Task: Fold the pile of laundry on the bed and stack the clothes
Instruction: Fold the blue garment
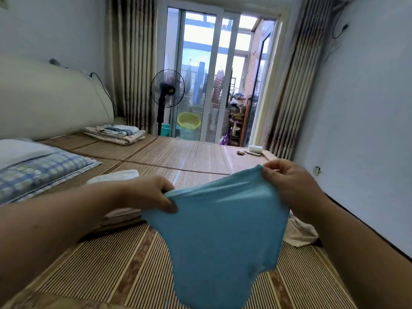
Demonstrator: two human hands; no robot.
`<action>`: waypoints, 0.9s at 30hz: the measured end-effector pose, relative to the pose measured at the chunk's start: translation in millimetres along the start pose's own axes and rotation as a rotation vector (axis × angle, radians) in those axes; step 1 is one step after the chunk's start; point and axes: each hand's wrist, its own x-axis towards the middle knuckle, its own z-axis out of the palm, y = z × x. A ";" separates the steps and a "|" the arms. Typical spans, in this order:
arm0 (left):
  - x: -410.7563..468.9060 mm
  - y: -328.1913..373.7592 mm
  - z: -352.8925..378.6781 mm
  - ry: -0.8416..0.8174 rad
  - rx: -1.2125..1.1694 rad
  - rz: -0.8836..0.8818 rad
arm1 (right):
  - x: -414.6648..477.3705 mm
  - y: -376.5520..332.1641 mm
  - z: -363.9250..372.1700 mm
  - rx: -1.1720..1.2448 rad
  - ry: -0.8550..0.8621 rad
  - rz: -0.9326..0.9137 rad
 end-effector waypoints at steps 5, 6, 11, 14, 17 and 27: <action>1.2 -37.6 -18.9 0.056 -0.438 -0.101 | 4.1 9.4 3.4 0.278 0.003 0.148; 4.2 -42.9 -20.4 0.085 -0.513 -0.127 | 6.7 11.5 4.4 0.316 0.022 0.162; 30.7 -52.6 -21.8 0.211 -0.846 -0.246 | 36.2 32.8 20.8 0.197 0.070 0.266; 51.9 -45.9 -27.5 0.323 -0.996 -0.287 | 60.6 43.9 36.3 0.078 0.065 0.331; 68.3 -37.5 -43.5 0.496 -1.012 -0.219 | 85.3 42.7 46.0 0.193 0.116 0.280; 30.0 -35.0 -41.4 0.498 -0.842 -0.035 | 53.8 24.8 40.9 0.395 0.029 0.140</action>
